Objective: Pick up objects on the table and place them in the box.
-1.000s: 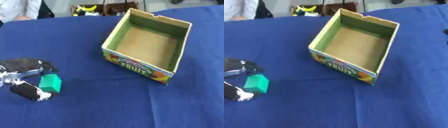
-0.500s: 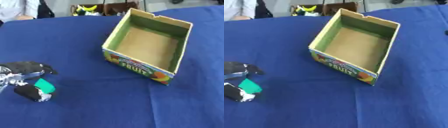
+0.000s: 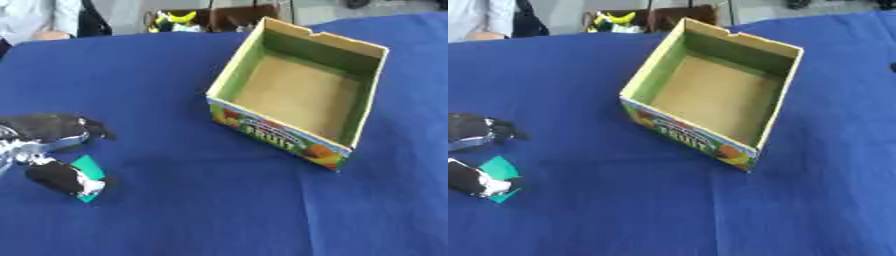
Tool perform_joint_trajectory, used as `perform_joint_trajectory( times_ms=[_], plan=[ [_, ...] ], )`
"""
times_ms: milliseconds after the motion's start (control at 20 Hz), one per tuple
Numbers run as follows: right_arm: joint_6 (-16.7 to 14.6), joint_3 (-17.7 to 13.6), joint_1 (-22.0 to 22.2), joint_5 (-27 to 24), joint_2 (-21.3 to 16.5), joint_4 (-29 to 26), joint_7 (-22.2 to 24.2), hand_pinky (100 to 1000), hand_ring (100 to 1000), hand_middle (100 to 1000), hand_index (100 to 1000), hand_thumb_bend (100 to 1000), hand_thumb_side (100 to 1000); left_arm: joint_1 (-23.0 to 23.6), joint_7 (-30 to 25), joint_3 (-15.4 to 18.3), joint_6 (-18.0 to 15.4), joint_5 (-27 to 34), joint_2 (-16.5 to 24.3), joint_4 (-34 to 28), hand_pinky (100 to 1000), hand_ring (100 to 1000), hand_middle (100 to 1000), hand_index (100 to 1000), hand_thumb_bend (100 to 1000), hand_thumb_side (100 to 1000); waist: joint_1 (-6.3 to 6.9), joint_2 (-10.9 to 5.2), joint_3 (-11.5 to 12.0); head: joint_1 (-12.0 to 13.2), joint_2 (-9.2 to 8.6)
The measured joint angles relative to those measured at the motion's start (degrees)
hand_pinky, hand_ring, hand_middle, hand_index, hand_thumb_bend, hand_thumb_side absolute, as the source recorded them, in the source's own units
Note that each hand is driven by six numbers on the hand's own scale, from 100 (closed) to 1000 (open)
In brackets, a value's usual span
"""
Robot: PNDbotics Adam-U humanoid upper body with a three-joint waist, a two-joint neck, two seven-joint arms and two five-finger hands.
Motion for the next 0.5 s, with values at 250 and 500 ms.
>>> perform_joint_trajectory(
  times_ms=[250,500],
  plan=[
    [0.0,0.0,0.1,0.0,0.0,0.0,0.0,867,888,756,900,100,1000,0.1,0.0,0.8,0.0,-3.3,0.9,0.3,708,806,886,972,576,716,0.18,-0.11,0.2,0.0,0.01],
    [0.0,0.0,0.5,0.0,0.0,0.0,0.0,867,888,756,900,100,1000,0.9,0.0,2.0,0.4,-6.5,1.9,-0.1,672,765,795,947,732,732,0.21,-0.29,0.5,0.0,0.02]
  ],
)
